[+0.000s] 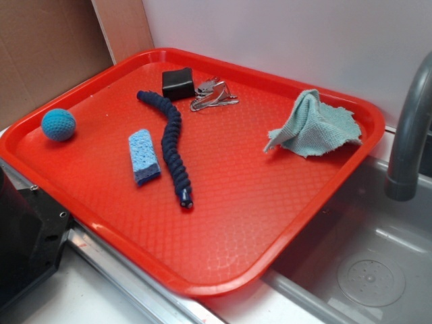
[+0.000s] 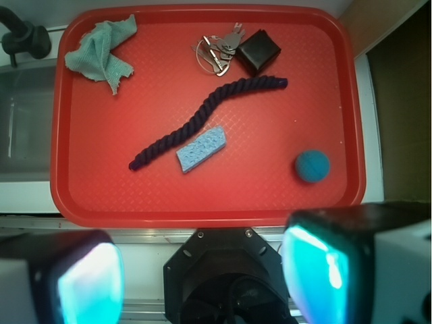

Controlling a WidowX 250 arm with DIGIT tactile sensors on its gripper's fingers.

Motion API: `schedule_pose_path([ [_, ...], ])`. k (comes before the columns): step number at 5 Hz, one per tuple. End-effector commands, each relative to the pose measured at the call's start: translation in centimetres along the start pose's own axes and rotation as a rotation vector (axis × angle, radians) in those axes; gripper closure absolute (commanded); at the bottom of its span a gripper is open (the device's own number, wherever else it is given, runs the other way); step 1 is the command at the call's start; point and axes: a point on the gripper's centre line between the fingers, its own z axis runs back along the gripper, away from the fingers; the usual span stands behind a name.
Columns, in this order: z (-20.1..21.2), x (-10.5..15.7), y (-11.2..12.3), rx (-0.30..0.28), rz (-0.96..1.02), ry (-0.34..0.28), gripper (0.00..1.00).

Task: Grab the blue cloth.

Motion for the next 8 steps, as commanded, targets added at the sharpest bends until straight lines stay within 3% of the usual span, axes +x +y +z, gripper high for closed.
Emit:
schedule_pose_path([
  [1,0.0,0.0,0.0,0.000,0.000,0.000,0.00],
  [2,-5.6,4.4,-0.8,0.086,-0.030,-0.040,0.00],
  [3,-9.9,8.8,-3.5,0.056,-0.138,-0.078,0.00],
  [4,-13.3,11.5,-6.6,-0.070,-0.203,-0.175,0.00],
  [5,-15.5,13.1,-9.2,-0.173,-0.315,-0.165,0.00],
  [6,-16.8,13.6,-11.1,-0.157,-0.376,-0.161,0.00],
  [7,-18.4,15.2,-12.3,-0.032,-0.393,-0.192,0.00],
  [8,-19.8,16.7,-13.9,-0.003,-0.469,-0.185,0.00],
])
